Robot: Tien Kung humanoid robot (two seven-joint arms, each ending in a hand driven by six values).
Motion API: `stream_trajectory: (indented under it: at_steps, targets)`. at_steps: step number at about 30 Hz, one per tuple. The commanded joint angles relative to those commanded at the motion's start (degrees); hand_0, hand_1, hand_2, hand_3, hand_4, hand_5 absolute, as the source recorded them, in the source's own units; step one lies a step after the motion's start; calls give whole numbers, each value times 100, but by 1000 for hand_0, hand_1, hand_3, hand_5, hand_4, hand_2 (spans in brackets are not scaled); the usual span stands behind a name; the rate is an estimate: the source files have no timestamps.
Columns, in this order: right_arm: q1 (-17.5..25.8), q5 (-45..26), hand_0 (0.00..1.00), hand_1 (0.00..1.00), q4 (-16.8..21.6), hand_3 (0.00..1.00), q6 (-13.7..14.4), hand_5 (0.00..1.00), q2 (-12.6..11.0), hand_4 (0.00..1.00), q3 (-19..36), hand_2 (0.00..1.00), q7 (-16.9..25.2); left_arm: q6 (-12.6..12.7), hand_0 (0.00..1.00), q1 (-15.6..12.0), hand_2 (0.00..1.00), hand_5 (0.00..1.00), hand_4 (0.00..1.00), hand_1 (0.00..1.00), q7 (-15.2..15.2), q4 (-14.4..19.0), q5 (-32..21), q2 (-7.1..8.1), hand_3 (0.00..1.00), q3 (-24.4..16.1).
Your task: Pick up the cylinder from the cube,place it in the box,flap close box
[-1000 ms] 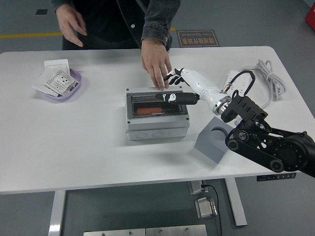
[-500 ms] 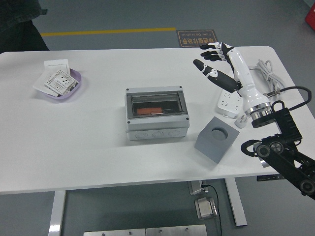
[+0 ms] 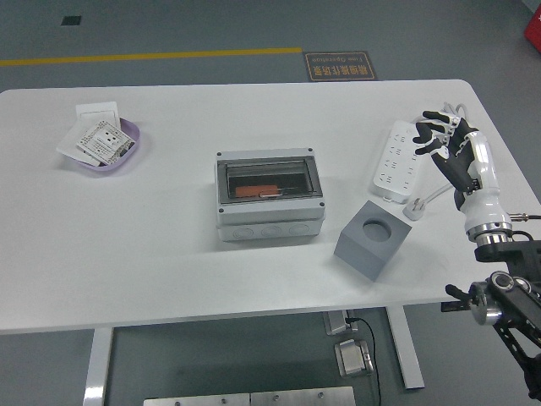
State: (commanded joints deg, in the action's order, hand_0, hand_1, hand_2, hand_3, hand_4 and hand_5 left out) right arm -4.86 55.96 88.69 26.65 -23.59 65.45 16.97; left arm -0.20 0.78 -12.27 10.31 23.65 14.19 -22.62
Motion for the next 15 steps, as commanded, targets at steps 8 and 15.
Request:
stream_trajectory:
  at_steps: [8, 15]
  targets:
    - [52, -335, 767, 683, -109, 753, 41, 198, 44, 788, -87, 686, 162, -3, 647, 24, 588, 153, 566, 695, 24, 0, -109, 42, 589, 130]
    - [57, -452, 820, 715, -164, 750, 111, 205, 70, 804, -149, 699, 290, -5, 647, 32, 587, 154, 565, 695, 9, 0, -7, 76, 588, 72]
